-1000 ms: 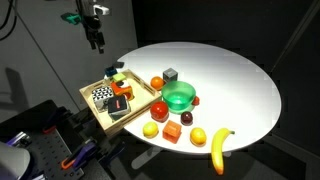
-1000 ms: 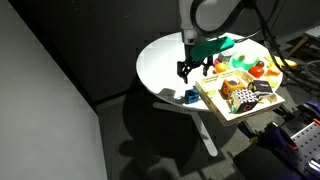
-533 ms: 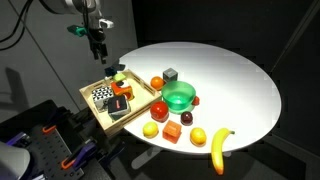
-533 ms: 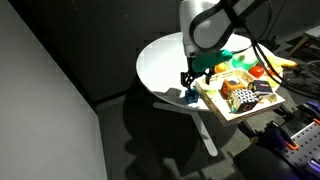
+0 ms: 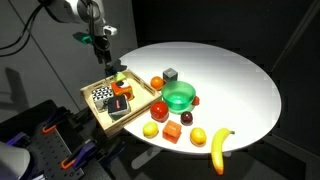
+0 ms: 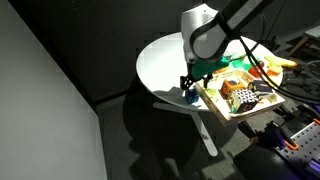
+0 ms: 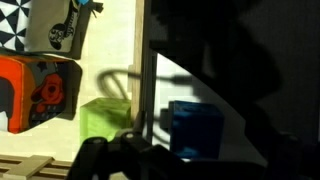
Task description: Pick up the blue block and put it in the wooden tray
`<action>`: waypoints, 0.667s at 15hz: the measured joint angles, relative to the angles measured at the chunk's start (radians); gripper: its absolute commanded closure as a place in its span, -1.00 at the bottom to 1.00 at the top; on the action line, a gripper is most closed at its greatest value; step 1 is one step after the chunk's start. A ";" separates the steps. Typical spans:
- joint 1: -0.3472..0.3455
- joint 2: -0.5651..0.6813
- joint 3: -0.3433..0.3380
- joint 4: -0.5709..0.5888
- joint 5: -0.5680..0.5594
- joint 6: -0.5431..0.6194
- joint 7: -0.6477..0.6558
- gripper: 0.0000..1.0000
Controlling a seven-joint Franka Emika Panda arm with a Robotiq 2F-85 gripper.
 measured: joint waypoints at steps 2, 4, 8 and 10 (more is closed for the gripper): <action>0.004 0.016 -0.006 0.005 0.000 0.020 -0.001 -1.00; 0.010 0.031 -0.012 0.013 0.000 0.037 -0.004 -1.00; 0.027 0.062 -0.025 0.038 0.000 0.058 -0.014 -1.00; 0.037 0.077 -0.034 0.050 0.000 0.071 -0.020 -1.00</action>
